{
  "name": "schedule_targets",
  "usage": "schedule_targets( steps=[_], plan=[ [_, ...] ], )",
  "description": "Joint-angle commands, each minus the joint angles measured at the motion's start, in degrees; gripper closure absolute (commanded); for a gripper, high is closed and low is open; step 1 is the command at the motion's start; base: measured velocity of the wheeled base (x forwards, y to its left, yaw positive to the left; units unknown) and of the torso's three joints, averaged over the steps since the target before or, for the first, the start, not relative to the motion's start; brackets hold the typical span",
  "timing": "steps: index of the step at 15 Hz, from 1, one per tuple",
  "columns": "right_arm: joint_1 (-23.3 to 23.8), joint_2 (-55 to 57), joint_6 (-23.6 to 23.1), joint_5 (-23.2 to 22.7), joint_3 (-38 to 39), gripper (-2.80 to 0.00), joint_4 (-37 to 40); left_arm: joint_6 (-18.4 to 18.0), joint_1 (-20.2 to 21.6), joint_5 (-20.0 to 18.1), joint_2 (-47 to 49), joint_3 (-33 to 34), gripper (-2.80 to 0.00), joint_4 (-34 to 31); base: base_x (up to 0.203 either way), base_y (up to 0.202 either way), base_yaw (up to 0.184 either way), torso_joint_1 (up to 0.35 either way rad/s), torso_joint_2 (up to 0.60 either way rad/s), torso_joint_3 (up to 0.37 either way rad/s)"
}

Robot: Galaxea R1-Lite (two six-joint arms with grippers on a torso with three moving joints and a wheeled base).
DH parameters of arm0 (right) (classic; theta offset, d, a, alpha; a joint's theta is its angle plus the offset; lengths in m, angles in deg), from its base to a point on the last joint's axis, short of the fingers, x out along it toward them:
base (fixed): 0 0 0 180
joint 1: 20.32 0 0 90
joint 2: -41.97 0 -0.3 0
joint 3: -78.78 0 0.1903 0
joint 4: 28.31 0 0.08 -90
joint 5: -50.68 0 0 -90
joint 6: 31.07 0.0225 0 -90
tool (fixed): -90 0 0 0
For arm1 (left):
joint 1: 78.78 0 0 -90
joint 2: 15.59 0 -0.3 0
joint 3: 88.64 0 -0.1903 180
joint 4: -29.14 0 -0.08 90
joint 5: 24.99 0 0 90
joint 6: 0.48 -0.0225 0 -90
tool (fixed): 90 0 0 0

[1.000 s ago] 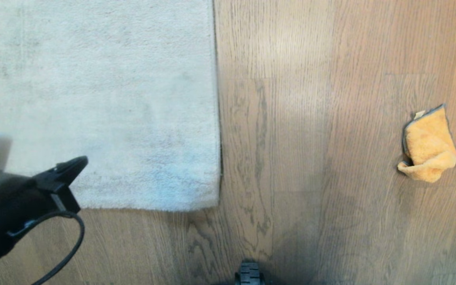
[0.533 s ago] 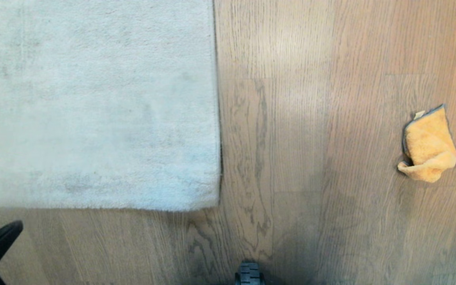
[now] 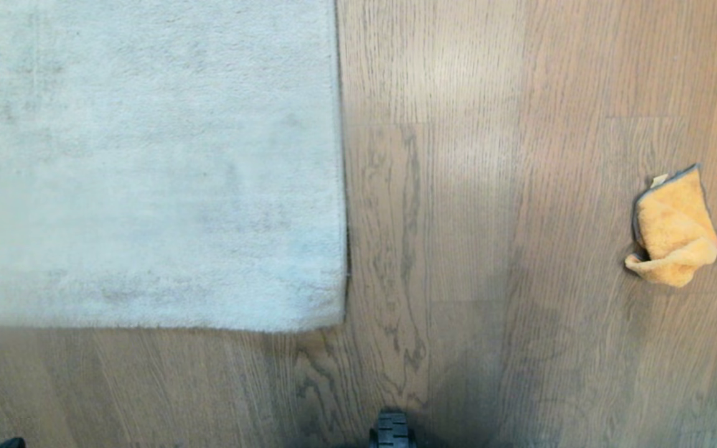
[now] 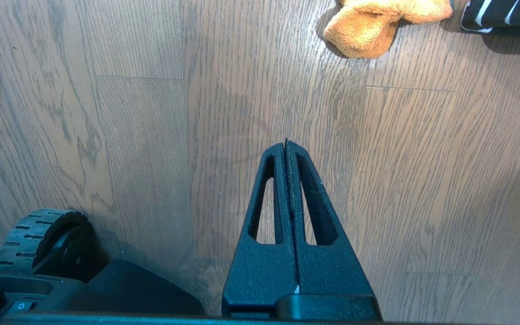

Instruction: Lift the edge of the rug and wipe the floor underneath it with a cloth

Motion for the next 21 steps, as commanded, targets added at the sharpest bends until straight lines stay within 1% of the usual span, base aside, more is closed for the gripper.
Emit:
schedule_targets(
  steps=[1,3,12,13,21],
  plan=[
    [0.0,0.0,0.0,0.0,0.0,0.0,0.0,0.0,-0.9,0.2,-9.1,0.2,0.0,-5.6,0.0,0.0,0.0,0.0,0.0,0.0],
    [0.0,0.0,0.0,0.0,0.0,0.0,0.0,1.2,-1.1,2.1,-12.6,0.2,0.0,-8.5,0.0,0.0,0.0,0.0,0.0,0.0],
    [0.0,0.0,0.0,0.0,0.0,0.0,0.0,1.2,-1.1,2.0,-12.6,0.3,0.0,-8.6,0.0,0.0,0.0,0.0,0.0,0.0],
    [0.0,0.1,0.0,0.0,0.0,0.0,0.0,1.1,-1.1,1.5,-12.6,0.3,0.0,-8.6,0.0,0.0,0.0,0.0,0.0,0.0],
    [0.0,0.0,0.0,0.0,0.0,0.0,0.0,1.2,-1.1,2.0,-12.6,0.3,0.0,-8.6,0.0,0.0,0.0,0.0,0.0,0.0]
  ],
)
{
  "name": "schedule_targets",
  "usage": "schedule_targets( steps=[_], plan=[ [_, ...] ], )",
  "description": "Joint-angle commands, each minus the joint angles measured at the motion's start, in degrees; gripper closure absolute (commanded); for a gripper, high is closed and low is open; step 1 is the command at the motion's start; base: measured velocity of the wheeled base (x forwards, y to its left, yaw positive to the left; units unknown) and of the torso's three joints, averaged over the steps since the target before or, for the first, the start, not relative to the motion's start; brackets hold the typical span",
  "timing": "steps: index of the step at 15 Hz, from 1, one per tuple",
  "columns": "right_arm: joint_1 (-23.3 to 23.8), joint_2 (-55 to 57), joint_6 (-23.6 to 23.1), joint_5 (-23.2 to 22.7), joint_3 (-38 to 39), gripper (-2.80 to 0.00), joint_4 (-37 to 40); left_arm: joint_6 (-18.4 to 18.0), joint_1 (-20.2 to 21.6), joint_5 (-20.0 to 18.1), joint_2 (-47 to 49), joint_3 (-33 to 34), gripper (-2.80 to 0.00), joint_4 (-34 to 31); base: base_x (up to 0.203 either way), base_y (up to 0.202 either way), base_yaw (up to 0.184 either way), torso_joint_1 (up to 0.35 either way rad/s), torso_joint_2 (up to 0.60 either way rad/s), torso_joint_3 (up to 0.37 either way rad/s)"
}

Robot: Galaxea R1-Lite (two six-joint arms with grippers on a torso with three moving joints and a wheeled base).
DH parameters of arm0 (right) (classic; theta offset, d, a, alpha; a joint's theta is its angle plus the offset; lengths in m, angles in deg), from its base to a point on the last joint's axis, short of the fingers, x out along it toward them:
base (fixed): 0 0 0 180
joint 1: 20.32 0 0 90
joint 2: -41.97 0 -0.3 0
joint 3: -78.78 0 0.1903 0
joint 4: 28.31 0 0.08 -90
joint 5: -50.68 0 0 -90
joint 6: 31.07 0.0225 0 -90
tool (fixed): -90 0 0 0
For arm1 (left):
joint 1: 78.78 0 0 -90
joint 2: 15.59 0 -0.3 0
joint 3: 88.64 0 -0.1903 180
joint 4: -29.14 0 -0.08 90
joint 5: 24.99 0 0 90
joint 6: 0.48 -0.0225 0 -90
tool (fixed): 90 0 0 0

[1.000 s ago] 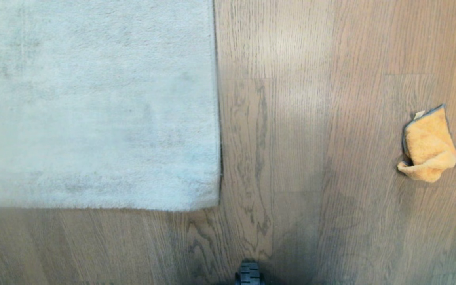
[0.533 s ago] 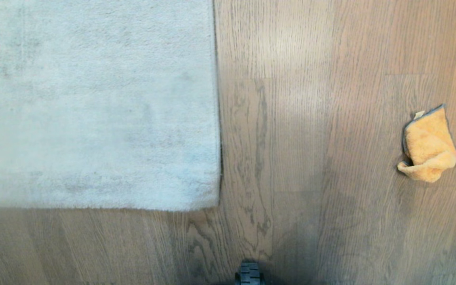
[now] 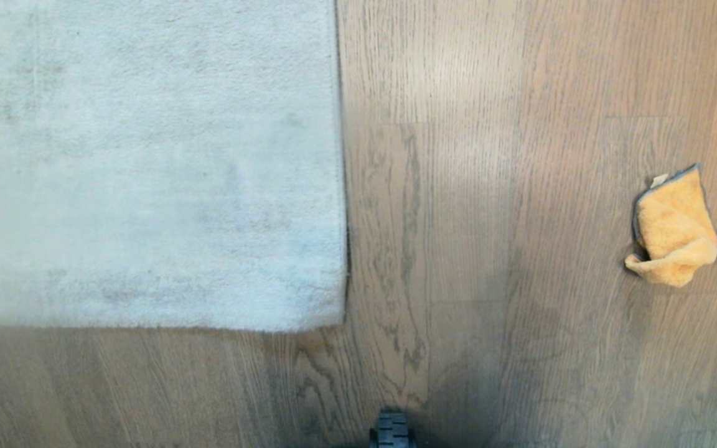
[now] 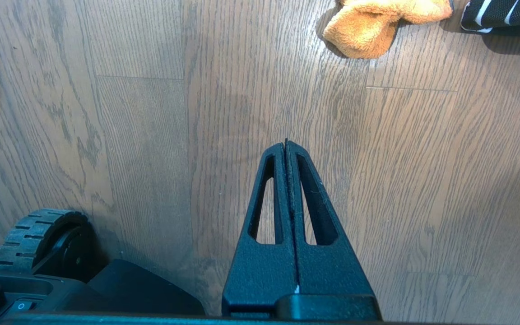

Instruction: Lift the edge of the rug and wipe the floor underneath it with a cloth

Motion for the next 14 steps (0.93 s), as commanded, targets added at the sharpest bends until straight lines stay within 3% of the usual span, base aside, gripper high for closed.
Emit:
schedule_targets(
  steps=[1,14],
  plan=[
    [0.0,0.0,0.0,0.0,0.0,0.0,0.0,-0.1,0.0,0.0,0.0,0.0,0.0,0.0,0.0,0.0,0.0,0.0,0.0,0.0],
    [0.0,0.0,0.0,0.0,0.0,0.0,0.0,-0.1,0.0,0.0,0.0,0.0,0.0,-0.1,0.0,0.0,0.0,0.0,0.0,0.0]
  ],
)
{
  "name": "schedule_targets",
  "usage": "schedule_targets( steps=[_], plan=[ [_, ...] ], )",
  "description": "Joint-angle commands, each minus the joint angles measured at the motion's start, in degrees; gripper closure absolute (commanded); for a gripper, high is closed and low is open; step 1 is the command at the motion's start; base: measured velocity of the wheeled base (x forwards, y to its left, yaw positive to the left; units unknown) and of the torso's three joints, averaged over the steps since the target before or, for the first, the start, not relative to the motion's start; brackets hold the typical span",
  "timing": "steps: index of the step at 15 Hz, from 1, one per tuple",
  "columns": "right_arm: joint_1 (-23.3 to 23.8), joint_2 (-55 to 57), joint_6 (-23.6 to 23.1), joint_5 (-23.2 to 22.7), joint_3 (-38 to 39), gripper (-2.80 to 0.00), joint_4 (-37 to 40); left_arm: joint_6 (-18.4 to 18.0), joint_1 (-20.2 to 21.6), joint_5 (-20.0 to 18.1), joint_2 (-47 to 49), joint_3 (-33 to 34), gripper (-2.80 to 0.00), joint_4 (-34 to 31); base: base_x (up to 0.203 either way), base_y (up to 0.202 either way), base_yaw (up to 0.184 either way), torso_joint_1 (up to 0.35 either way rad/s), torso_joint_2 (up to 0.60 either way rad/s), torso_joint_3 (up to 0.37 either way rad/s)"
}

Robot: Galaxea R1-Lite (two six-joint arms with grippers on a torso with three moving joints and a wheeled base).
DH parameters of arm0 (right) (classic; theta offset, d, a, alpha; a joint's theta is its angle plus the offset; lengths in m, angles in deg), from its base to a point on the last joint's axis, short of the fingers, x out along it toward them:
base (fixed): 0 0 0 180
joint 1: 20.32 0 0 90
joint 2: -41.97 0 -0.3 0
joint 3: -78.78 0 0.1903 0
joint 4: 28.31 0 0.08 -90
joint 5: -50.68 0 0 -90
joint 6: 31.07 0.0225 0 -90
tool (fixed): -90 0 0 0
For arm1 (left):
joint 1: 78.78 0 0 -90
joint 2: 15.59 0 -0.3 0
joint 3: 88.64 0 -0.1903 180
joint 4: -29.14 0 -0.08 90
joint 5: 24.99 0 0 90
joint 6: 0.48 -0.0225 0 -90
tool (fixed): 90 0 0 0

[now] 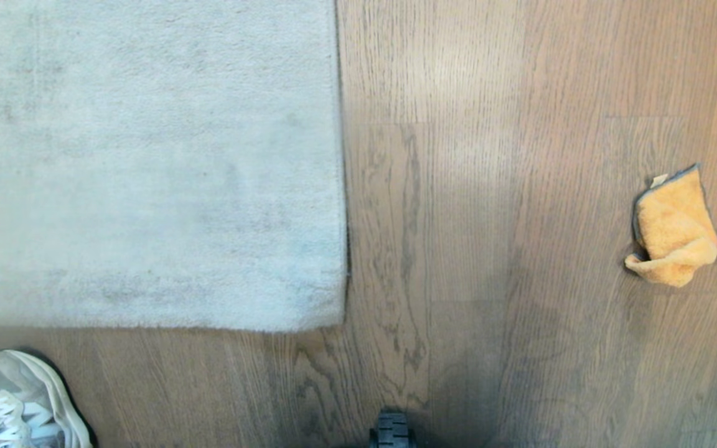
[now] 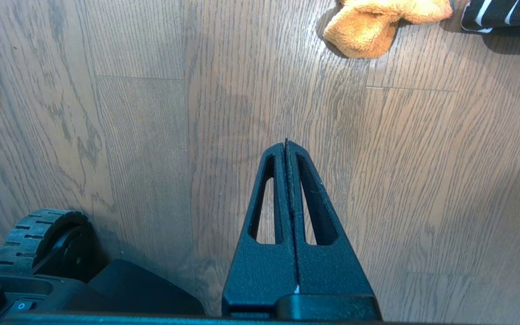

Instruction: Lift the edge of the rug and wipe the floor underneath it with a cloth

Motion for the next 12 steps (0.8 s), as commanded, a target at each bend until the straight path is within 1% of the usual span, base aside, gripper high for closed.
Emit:
schedule_targets(
  steps=[1,8,12],
  plan=[
    [0.0,0.0,-0.1,0.0,0.0,0.0,0.0,-0.1,0.0,0.1,0.0,0.0,0.0,0.0,0.0,0.0,0.0,0.0,0.0,0.0],
    [0.0,0.0,-0.1,0.0,0.0,0.0,0.0,0.0,0.0,-0.6,0.0,0.0,0.0,0.0,0.0,0.0,0.0,0.0,0.0,0.0],
    [0.0,0.0,-0.1,0.0,0.0,0.0,0.0,-0.1,0.0,0.1,0.0,0.0,0.0,-0.1,0.0,0.0,0.0,0.0,0.0,0.0]
  ],
)
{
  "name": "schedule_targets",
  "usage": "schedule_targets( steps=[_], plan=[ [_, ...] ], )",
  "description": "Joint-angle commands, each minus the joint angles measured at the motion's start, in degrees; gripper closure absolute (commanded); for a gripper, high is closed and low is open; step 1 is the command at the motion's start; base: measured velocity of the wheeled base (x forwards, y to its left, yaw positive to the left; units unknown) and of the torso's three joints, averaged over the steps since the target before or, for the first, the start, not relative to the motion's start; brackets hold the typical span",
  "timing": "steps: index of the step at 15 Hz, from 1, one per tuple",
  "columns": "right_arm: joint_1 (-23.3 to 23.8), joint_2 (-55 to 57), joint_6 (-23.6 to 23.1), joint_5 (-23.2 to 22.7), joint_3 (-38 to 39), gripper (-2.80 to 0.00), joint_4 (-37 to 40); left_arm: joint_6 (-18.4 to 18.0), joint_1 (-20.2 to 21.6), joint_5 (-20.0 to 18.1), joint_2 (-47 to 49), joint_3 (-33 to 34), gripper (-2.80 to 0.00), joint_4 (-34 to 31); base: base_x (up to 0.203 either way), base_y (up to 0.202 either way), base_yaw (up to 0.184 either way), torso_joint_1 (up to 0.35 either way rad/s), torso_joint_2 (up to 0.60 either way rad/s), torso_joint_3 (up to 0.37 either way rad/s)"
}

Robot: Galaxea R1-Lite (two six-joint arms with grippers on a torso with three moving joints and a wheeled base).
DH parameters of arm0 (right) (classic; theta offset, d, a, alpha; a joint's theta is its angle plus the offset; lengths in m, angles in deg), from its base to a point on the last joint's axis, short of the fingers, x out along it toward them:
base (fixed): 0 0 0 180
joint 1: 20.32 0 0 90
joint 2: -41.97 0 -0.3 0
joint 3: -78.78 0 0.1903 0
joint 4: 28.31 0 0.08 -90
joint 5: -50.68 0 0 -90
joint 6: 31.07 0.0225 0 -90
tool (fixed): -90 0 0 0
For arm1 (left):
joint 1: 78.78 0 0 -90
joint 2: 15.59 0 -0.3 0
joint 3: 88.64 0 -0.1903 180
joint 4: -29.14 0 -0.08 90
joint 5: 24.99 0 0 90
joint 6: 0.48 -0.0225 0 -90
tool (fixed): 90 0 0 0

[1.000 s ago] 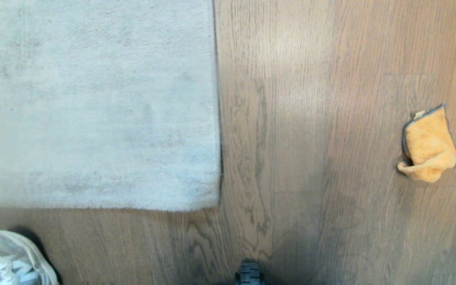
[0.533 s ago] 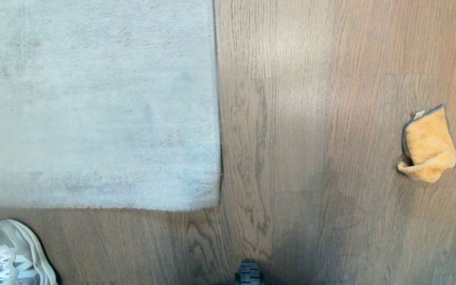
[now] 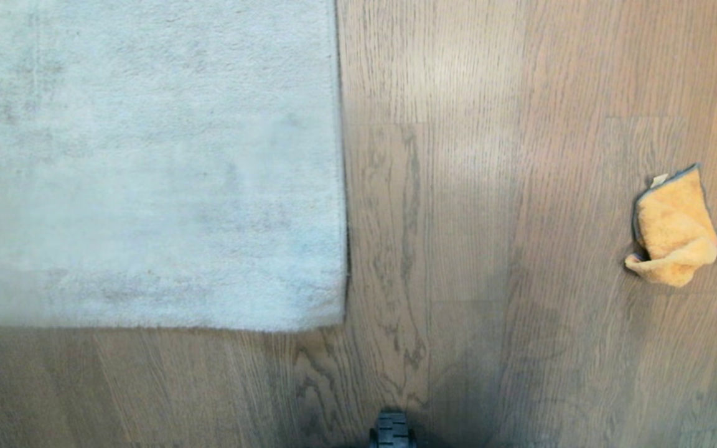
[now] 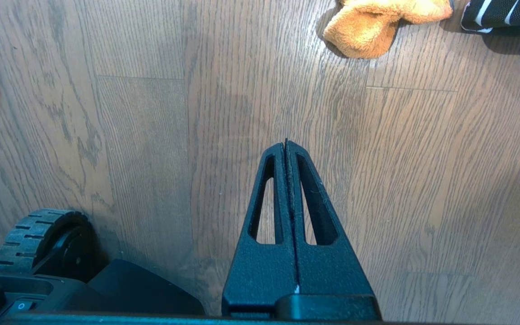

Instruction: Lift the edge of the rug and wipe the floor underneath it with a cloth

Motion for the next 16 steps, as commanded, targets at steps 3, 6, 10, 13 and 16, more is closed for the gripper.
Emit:
schedule_targets(
  steps=[3,6,10,13,16],
  plan=[
    [0.0,0.0,-0.1,0.0,0.0,0.0,0.0,0.1,0.0,0.0,0.0,0.0,0.0,0.1,0.0,0.0,0.0,0.0,0.0,0.123],
    [0.0,0.0,-0.1,0.0,0.0,0.0,0.0,0.1,0.0,0.0,0.0,0.0,0.0,0.1,0.0,0.0,0.0,0.003,0.0,0.187],
    [0.0,0.0,-0.1,0.0,0.0,0.0,0.0,0.1,0.0,0.1,0.0,0.0,0.0,0.0,0.0,0.0,0.0,0.001,0.0,0.197],
    [0.0,0.0,-0.1,0.0,0.0,0.0,0.0,0.1,0.0,0.1,0.0,0.0,0.0,0.0,0.0,0.0,0.0,0.001,0.0,0.199],
    [0.0,0.1,-0.1,0.0,0.0,0.0,0.0,0.0,0.0,0.1,0.0,0.0,0.0,0.0,0.0,0.0,0.0,0.0,0.0,0.204]
  ],
)
